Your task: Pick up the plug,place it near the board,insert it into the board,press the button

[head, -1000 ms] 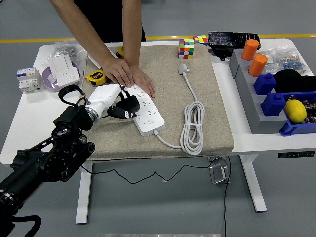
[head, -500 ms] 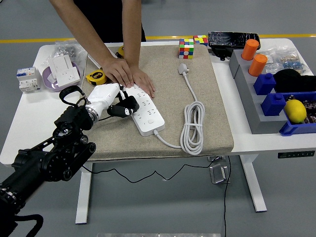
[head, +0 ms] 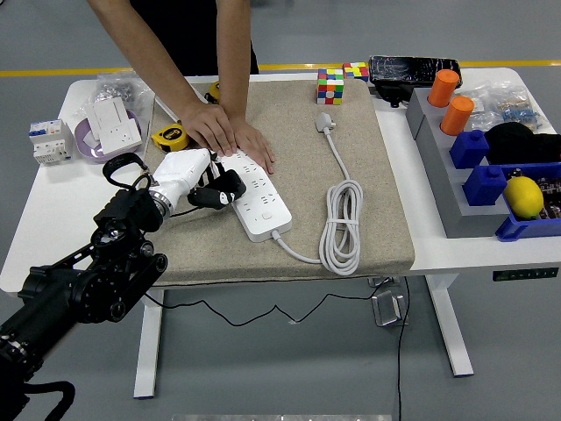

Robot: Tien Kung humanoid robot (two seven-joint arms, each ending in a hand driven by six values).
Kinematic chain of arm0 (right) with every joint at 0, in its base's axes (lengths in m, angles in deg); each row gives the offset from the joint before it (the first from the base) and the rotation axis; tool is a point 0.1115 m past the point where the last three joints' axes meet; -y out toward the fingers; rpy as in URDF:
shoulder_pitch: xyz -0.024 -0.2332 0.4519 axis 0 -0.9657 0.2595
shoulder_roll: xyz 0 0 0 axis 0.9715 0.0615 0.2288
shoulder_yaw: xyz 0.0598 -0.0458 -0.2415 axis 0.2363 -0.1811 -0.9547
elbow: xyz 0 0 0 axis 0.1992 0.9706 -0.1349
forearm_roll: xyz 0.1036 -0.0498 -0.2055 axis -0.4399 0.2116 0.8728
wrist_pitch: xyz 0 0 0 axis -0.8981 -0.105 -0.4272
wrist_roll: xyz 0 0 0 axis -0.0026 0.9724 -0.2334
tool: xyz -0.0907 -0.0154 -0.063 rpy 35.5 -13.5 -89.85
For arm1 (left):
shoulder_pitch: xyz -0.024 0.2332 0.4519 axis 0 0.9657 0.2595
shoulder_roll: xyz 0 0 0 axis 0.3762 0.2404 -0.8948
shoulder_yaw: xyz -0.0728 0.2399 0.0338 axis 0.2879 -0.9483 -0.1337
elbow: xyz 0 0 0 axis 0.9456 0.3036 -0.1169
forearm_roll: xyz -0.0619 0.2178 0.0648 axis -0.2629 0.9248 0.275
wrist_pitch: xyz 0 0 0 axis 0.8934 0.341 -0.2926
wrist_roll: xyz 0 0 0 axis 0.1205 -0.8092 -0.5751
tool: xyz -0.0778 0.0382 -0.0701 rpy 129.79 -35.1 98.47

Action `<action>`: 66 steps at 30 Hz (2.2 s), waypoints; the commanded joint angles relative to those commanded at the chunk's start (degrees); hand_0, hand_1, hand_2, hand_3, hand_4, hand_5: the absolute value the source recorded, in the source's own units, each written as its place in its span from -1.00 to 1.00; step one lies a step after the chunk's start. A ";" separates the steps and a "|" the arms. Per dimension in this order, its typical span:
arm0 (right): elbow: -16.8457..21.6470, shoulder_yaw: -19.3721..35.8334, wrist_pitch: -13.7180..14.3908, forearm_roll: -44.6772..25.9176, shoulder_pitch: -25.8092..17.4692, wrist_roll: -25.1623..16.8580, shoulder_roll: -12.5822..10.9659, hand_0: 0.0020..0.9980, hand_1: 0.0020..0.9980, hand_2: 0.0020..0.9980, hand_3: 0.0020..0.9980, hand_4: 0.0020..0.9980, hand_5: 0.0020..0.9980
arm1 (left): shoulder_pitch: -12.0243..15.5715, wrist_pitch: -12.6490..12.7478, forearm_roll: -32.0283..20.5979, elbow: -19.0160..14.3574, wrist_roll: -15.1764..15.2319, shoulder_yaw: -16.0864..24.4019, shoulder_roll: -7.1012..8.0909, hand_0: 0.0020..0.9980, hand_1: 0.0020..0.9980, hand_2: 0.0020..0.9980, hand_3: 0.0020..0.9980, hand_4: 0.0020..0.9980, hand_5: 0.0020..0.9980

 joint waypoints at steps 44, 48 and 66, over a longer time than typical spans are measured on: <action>-0.02 0.70 0.28 -0.21 -0.39 -0.17 0.31 0.73 0.59 0.52 0.55 1.00 0.68 | 5.63 -0.29 -6.14 -3.34 3.41 5.01 4.86 -0.22 -0.10 -0.15 -0.20 0.52 -0.32; -0.01 0.82 0.28 -0.23 -0.39 -0.20 0.32 0.73 0.59 0.52 0.55 1.00 0.68 | 5.68 -0.67 -6.30 -3.12 3.89 5.24 4.87 -0.05 0.30 0.12 0.06 0.85 -0.19; -0.05 0.46 0.32 -0.50 -0.56 -0.23 0.31 0.73 0.59 0.51 0.55 1.00 0.70 | 6.84 -1.48 -5.55 -4.99 4.00 7.63 5.04 0.44 0.68 0.58 0.58 1.00 0.06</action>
